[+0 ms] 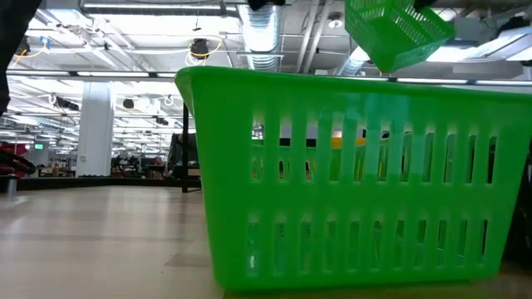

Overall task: Stack baskets on shelf by color
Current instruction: Stack the right green bin on top of the green bin

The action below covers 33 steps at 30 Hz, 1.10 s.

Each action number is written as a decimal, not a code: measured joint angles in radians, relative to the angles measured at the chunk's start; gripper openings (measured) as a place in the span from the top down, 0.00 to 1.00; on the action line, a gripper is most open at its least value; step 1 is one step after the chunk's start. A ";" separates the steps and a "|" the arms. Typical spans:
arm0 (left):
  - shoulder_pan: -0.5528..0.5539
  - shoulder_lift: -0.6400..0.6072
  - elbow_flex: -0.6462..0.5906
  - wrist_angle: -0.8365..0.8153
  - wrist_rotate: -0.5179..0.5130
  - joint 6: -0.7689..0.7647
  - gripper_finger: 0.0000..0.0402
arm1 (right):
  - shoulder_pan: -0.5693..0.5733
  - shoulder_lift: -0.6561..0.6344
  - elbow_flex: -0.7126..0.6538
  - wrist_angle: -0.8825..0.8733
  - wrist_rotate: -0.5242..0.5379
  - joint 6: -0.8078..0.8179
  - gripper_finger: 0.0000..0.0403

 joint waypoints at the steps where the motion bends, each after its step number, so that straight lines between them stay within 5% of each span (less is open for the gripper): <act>1: 0.011 0.002 -0.007 0.006 0.069 0.001 0.82 | 0.000 0.000 0.000 0.002 0.000 -0.010 1.00; 4: 0.022 0.016 -0.003 0.047 0.078 -0.004 0.79 | 0.000 0.000 0.000 0.026 0.001 -0.028 1.00; 14: -0.087 0.013 0.007 0.352 -0.425 0.281 0.68 | 0.000 0.000 0.001 0.182 0.001 -0.151 1.00; 33: -0.130 0.012 0.007 0.492 -0.593 0.265 0.50 | -0.171 0.091 -0.015 0.192 0.020 -0.252 1.00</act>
